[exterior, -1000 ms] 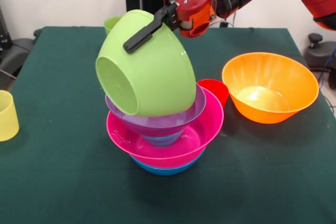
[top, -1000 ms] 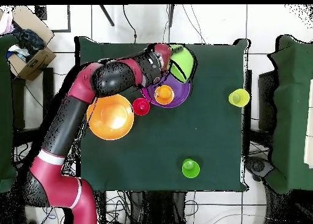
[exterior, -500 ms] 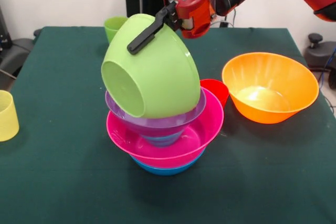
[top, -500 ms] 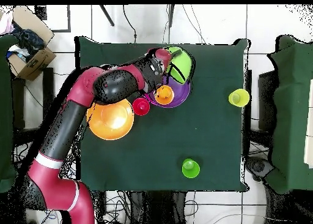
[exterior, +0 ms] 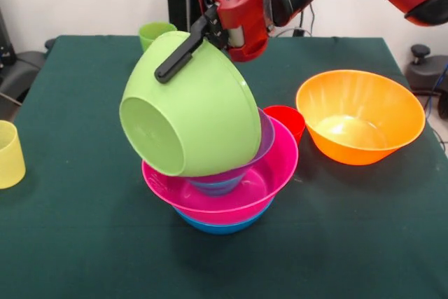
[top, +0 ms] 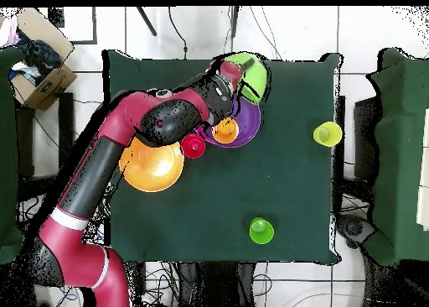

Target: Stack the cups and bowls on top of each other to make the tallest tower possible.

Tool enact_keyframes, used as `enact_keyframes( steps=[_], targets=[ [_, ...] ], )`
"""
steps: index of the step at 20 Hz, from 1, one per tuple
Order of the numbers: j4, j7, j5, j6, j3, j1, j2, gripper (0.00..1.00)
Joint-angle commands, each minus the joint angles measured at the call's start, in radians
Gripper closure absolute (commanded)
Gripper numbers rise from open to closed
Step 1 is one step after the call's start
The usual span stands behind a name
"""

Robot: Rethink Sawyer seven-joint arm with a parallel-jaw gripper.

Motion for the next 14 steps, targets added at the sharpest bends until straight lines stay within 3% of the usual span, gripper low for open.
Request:
enact_keyframes(
  steps=[1, 14],
  targets=[
    [-0.107, -0.188, 0.029, 0.097, 0.115, -0.001, -0.062, 1.00],
    [-0.067, -0.262, -0.008, 0.055, 0.219, 0.053, -0.082, 1.00]
  ],
)
